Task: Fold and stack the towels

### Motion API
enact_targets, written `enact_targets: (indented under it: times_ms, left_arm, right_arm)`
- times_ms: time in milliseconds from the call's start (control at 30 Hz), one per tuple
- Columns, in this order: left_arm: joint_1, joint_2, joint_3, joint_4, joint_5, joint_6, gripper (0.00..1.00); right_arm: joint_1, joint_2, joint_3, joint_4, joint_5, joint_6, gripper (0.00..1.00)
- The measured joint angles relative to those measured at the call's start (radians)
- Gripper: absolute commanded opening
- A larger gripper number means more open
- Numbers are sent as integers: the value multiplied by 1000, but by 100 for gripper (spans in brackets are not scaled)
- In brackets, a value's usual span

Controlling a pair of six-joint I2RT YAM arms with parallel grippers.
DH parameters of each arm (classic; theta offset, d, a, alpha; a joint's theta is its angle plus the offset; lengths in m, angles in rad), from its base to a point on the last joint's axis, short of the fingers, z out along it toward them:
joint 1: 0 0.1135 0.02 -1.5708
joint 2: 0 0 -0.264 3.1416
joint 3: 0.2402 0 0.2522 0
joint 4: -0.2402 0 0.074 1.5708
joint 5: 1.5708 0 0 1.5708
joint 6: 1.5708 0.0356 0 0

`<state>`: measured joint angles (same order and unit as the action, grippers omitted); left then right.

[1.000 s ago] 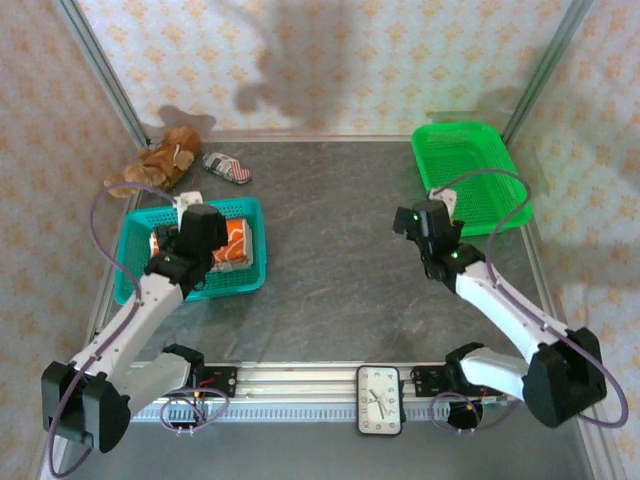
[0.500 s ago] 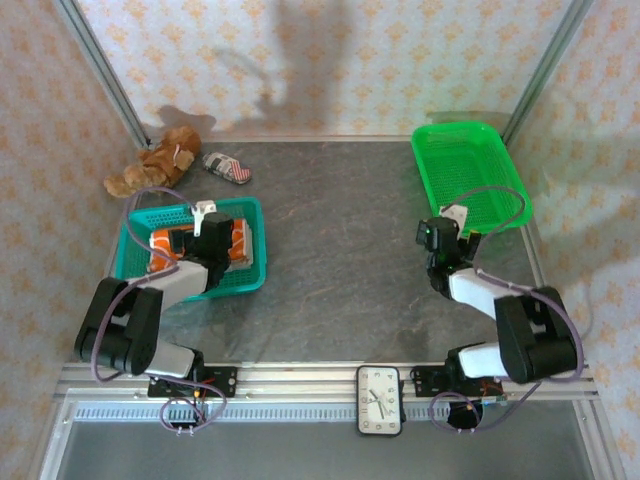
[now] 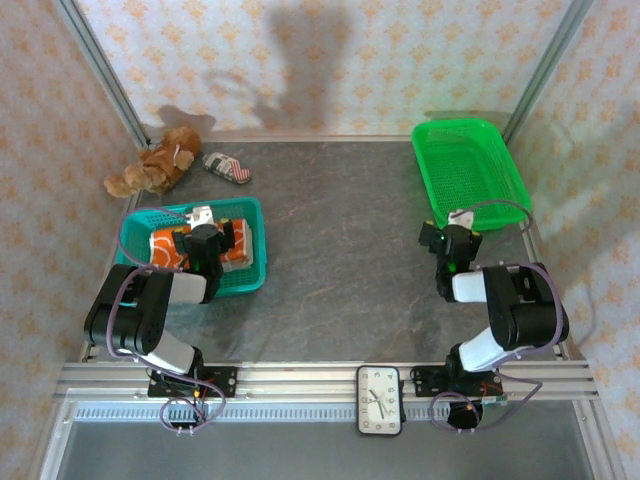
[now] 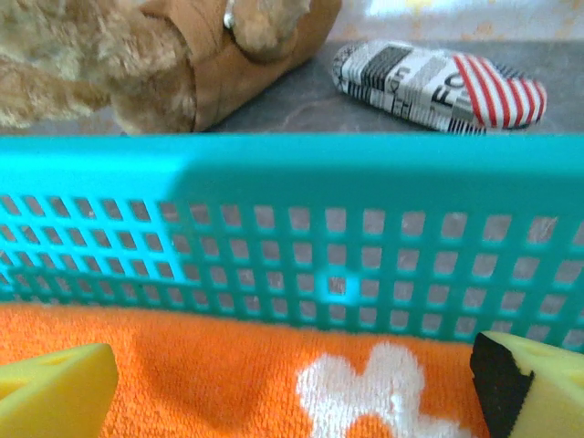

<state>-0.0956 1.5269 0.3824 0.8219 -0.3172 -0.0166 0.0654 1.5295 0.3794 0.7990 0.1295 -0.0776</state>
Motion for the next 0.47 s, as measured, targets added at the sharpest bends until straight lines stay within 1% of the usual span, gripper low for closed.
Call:
enact_targets:
  times_ms: [467]
  left_arm:
    - [0,0,0,35,15,0,100]
  right_arm:
    - [-13,0,17,-2,-30,17,99]
